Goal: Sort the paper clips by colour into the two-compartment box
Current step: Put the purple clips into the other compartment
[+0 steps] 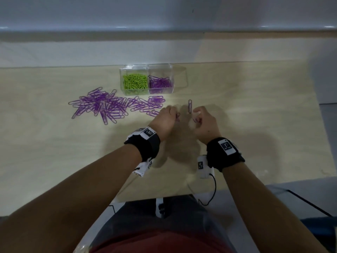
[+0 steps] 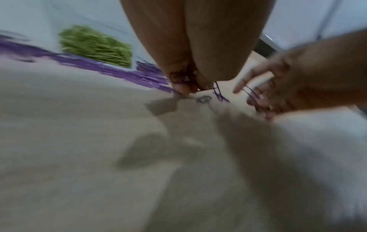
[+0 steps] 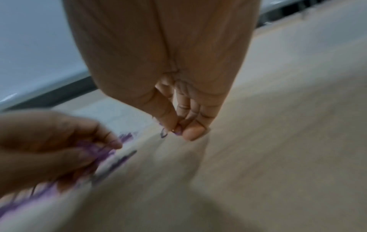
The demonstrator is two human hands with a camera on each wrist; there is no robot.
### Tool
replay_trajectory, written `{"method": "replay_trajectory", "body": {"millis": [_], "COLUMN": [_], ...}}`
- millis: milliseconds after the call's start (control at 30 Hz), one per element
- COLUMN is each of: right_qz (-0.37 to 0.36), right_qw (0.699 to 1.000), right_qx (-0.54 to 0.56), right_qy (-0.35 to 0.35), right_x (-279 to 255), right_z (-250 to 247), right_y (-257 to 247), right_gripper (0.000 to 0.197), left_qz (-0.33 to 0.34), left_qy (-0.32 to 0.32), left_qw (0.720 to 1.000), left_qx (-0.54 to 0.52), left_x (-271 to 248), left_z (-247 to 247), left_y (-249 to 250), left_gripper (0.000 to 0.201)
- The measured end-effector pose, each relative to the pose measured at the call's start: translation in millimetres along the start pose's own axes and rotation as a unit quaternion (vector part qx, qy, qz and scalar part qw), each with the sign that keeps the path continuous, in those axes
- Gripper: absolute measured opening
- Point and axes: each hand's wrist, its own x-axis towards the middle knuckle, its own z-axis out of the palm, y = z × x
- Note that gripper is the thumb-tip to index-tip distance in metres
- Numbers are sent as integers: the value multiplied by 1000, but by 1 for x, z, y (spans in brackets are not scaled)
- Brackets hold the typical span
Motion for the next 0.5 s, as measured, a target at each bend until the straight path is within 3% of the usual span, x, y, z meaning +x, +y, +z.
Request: {"method": "replay_trajectory", "body": {"millis": [67, 100, 167, 200, 267, 333, 433, 500], "right_qz": [38, 60, 110, 133, 155, 146, 140, 114], "right_qw": [997, 992, 974, 963, 959, 983, 988, 984], "right_qx": [68, 108, 194, 231, 230, 107, -61, -135], "right_qy": [8, 15, 37, 50, 56, 45, 23, 6], "right_x": [4, 6, 15, 22, 37, 51, 61, 62], "right_z": [-4, -6, -13, -16, -20, -20, -5, 8], "right_y": [3, 5, 2, -1, -8, -14, -25, -31], "right_gripper": [39, 42, 45, 44, 33, 14, 37, 40], "left_qz": [-73, -105, -206, -240, -234, -223, -182, -159], "left_qy": [3, 23, 71, 80, 95, 105, 73, 34], "left_qw": [986, 960, 834, 790, 818, 864, 941, 983], "left_qx": [-147, -258, -506, -558, -517, -438, -276, -91], "left_x": [0, 2, 5, 4, 1, 0, 3, 0], "left_z": [-12, -19, -33, -40, -51, -51, -34, -23], "left_y": [-10, -15, -19, -21, -21, -25, -21, -8], "left_gripper": [33, 27, 24, 30, 38, 35, 15, 22]}}
